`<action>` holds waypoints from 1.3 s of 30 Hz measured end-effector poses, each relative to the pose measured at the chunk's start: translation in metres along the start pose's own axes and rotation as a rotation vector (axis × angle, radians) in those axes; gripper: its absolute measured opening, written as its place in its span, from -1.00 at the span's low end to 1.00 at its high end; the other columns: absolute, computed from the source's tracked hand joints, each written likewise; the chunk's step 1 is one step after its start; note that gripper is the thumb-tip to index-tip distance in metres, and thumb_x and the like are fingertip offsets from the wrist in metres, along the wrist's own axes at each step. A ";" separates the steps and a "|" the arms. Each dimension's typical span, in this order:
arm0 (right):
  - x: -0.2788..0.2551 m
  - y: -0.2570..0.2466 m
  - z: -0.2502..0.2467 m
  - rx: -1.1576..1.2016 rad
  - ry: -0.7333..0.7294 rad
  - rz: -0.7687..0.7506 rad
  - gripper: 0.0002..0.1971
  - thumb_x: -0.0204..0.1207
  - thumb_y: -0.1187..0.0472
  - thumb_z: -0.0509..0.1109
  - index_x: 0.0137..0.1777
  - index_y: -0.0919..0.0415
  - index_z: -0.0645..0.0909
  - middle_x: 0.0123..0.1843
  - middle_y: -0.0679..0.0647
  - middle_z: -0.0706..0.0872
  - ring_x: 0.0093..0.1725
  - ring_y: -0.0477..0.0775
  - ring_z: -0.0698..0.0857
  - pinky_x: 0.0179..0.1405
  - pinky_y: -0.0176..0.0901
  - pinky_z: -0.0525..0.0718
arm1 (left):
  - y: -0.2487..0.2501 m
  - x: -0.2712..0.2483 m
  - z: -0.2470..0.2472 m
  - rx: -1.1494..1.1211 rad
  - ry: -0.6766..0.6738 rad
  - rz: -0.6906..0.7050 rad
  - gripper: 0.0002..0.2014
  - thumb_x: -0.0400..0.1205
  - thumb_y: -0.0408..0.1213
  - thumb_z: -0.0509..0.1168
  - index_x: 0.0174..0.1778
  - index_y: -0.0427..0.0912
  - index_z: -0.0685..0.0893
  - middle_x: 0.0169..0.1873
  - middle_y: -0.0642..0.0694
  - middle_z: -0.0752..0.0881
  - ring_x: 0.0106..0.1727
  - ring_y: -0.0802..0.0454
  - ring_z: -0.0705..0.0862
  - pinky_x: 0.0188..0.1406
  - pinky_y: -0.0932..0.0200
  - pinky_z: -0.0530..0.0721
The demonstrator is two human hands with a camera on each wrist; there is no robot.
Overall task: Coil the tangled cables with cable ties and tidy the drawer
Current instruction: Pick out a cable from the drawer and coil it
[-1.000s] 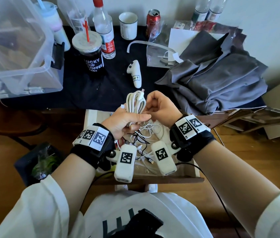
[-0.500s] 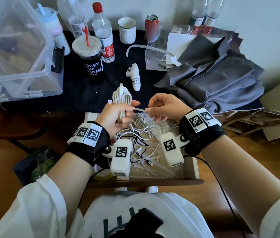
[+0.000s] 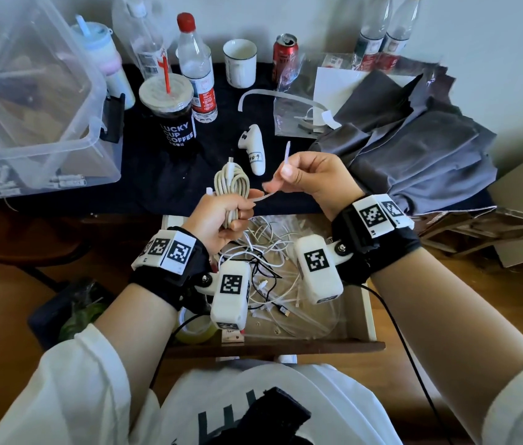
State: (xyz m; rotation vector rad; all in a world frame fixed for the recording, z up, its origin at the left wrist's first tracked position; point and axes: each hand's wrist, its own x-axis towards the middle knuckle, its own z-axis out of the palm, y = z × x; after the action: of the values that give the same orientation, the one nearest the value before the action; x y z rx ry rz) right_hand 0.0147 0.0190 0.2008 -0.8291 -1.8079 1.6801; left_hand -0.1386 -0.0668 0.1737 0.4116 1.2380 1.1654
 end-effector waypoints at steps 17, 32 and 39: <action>0.014 -0.009 0.013 0.102 -0.078 0.100 -0.71 0.60 0.41 0.22 -0.39 0.30 0.48 -0.60 0.05 0.52 -0.70 -0.15 0.36 -0.65 -0.33 0.35 | 0.005 0.013 0.008 0.083 0.020 0.053 -0.75 0.57 -0.58 0.15 -0.32 -0.22 0.63 -0.59 -0.06 0.41 -0.71 0.17 0.30 -0.73 0.40 0.05; 0.022 -0.010 0.018 -0.066 -0.100 0.256 -0.75 0.52 0.42 0.36 -0.40 0.35 0.51 -0.67 -0.03 0.51 -0.72 -0.19 0.30 -0.75 -0.44 0.25 | 0.010 0.020 0.013 0.272 -0.009 0.086 -0.72 0.62 -0.57 0.09 -0.37 -0.22 0.47 -0.66 -0.02 0.46 -0.71 0.14 0.34 -0.75 0.45 0.14; 0.025 -0.009 0.018 -0.095 -0.077 0.291 -0.70 0.50 0.42 0.38 -0.46 0.33 0.47 -0.54 0.12 0.42 -0.72 -0.17 0.28 -0.74 -0.43 0.25 | 0.010 0.020 0.016 0.297 -0.007 0.074 -0.73 0.63 -0.56 0.10 -0.36 -0.22 0.43 -0.68 -0.01 0.44 -0.74 0.16 0.34 -0.77 0.46 0.13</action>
State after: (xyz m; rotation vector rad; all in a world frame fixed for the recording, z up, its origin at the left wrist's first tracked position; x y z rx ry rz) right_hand -0.0160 0.0246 0.2076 -1.1281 -1.9041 1.8373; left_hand -0.1316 -0.0407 0.1771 0.6863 1.4046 1.0427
